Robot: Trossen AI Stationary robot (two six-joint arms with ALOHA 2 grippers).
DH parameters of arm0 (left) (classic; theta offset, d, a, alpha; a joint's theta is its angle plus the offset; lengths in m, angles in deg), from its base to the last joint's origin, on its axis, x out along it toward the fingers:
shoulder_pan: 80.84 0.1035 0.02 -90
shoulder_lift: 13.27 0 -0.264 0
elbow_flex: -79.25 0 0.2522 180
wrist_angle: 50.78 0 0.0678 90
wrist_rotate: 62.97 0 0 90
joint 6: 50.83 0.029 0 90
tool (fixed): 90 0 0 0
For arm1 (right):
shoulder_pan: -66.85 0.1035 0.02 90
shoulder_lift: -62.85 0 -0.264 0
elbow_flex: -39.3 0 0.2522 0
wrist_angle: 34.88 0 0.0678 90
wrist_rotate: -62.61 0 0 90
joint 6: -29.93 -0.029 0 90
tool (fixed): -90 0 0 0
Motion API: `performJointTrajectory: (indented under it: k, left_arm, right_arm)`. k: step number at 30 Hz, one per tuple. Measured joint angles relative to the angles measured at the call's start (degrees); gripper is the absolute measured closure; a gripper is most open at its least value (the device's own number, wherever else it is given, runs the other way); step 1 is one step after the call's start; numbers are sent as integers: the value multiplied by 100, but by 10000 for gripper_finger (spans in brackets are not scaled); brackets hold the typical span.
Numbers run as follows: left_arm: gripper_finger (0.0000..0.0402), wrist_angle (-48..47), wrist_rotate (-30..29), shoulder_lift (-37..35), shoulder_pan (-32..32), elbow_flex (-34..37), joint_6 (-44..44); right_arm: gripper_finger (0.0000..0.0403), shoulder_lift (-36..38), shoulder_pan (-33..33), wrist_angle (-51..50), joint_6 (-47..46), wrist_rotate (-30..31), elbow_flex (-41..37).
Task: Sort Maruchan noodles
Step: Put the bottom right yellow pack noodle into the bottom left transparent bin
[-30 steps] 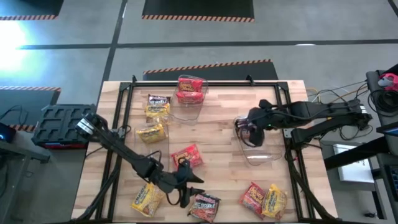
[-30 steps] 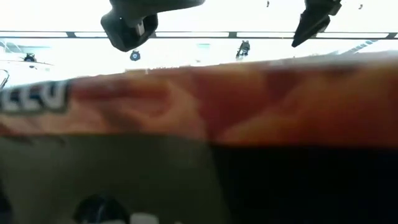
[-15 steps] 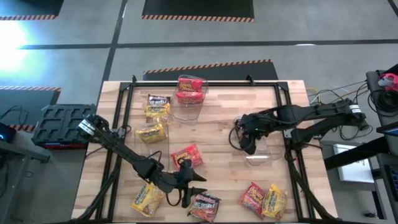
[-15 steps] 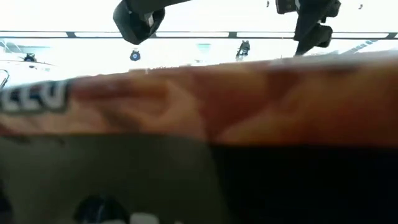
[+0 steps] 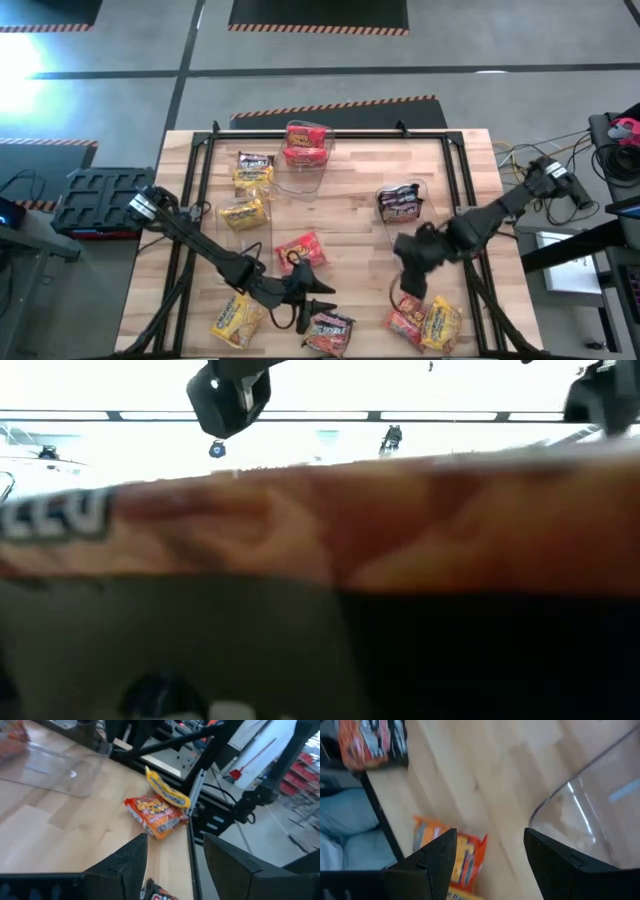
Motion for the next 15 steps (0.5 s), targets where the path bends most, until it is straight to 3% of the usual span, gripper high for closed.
performJointTrajectory:
  k: [10,15]
  left_arm:
    - [225,141,77,286,24,-318,104]
    - [225,92,357,500,17,-688,373]
  right_arm:
    - [184,-736,1489,61,-1668,-55,-51]
    - [184,-1211,1860,73,-1794,-644,66]
